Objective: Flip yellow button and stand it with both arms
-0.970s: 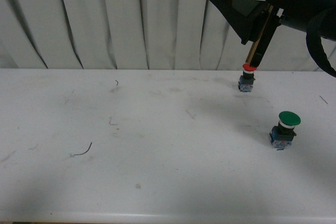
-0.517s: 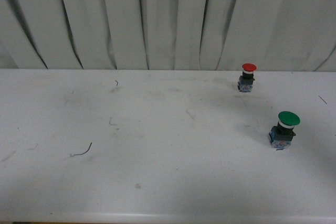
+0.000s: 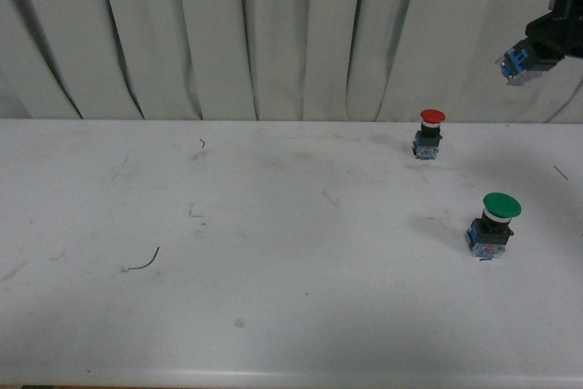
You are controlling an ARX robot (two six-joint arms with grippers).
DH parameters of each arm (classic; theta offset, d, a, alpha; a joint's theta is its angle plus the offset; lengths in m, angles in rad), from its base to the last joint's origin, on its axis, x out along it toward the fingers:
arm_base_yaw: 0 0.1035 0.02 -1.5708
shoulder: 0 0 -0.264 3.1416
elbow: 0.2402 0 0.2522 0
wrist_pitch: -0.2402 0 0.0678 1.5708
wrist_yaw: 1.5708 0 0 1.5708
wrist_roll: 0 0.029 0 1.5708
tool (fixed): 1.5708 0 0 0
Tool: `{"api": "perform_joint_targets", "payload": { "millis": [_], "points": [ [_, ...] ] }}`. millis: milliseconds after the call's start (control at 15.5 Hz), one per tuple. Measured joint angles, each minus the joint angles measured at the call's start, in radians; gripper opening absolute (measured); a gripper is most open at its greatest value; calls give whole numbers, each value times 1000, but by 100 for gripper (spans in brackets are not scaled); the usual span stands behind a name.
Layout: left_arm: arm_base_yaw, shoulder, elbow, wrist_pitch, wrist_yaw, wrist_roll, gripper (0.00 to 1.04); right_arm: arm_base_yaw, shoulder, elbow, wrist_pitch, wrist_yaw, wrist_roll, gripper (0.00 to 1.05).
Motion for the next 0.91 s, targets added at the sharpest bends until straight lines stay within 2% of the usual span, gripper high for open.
{"api": "perform_joint_targets", "payload": {
  "millis": [388, 711, 905],
  "points": [
    [0, 0, 0, 0, 0, 0, 98, -27, 202, 206, -208, 165, -26, 34],
    [0, 0, 0, 0, 0, 0, 98, 28, 365, 389, -372, 254, -68, 34],
    [0, 0, 0, 0, 0, 0, 98, 54, 414, 438, -426, 270, -76, 34]
  ]
}}
